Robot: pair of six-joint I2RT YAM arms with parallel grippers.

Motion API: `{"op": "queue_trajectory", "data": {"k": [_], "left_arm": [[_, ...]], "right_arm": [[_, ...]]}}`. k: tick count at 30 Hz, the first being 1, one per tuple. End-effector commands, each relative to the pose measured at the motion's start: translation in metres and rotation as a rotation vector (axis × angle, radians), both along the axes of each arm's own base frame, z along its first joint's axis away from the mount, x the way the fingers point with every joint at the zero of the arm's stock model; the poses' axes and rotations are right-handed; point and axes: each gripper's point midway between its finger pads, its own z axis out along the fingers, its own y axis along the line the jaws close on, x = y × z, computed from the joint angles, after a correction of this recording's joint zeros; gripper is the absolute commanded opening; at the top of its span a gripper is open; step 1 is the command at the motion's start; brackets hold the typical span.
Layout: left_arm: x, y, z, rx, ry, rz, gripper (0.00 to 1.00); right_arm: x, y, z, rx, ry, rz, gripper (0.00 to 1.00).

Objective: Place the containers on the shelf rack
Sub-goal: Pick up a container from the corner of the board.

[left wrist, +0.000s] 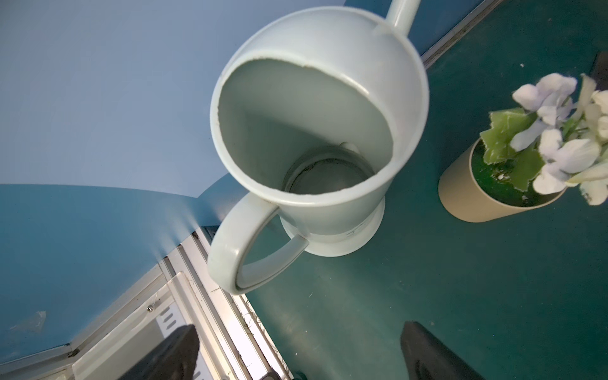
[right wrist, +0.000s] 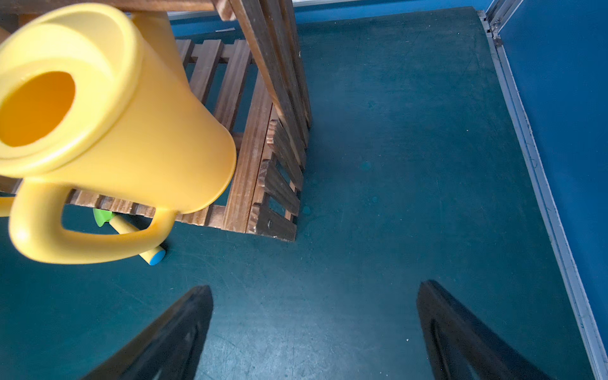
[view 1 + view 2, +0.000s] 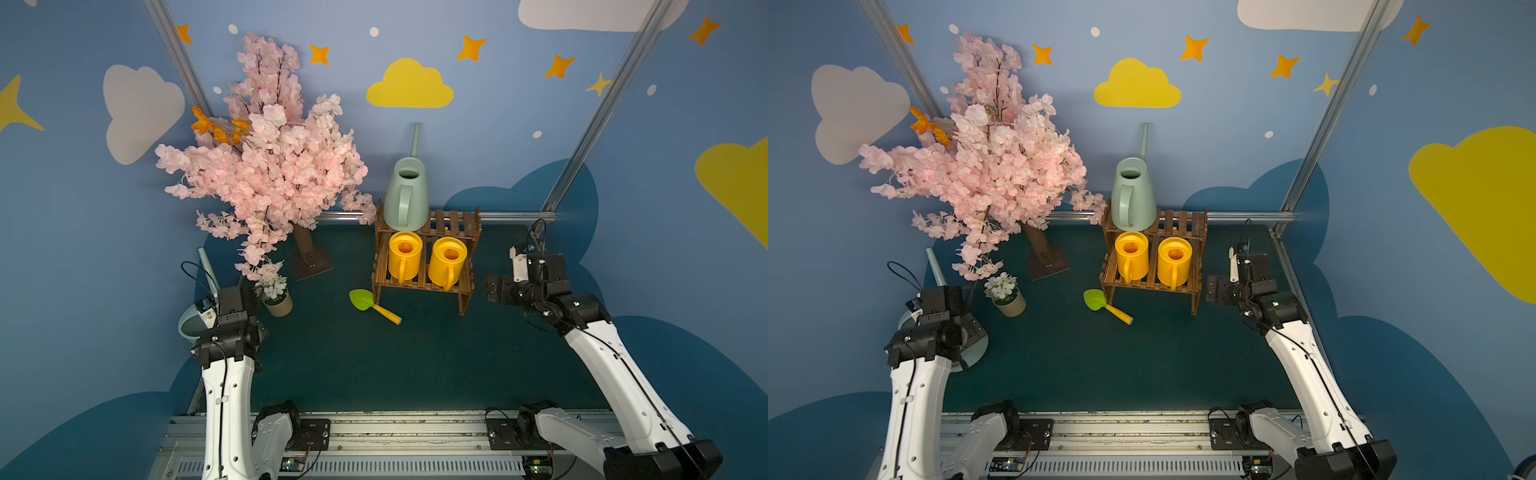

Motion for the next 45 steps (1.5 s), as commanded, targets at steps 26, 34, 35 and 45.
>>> {"op": "queue_trajectory", "data": {"k": [26,34,35,45], "left_arm": [[-0.001,0.025,-0.010,0.101,-0.010,0.055,1.00],[0.002,0.033,-0.017,0.110,0.005,0.078,1.00],[0.002,0.033,-0.018,0.112,0.004,0.076,1.00],[0.007,0.034,-0.033,0.077,0.006,0.095,1.00]], "right_arm": [[-0.004,0.002,-0.013,0.020,0.056,-0.007,0.98],[-0.005,0.004,-0.018,0.032,0.071,0.003,0.98],[-0.006,0.004,-0.018,0.030,0.073,0.005,0.98],[-0.013,0.001,-0.020,0.036,0.067,-0.011,0.98]]}}
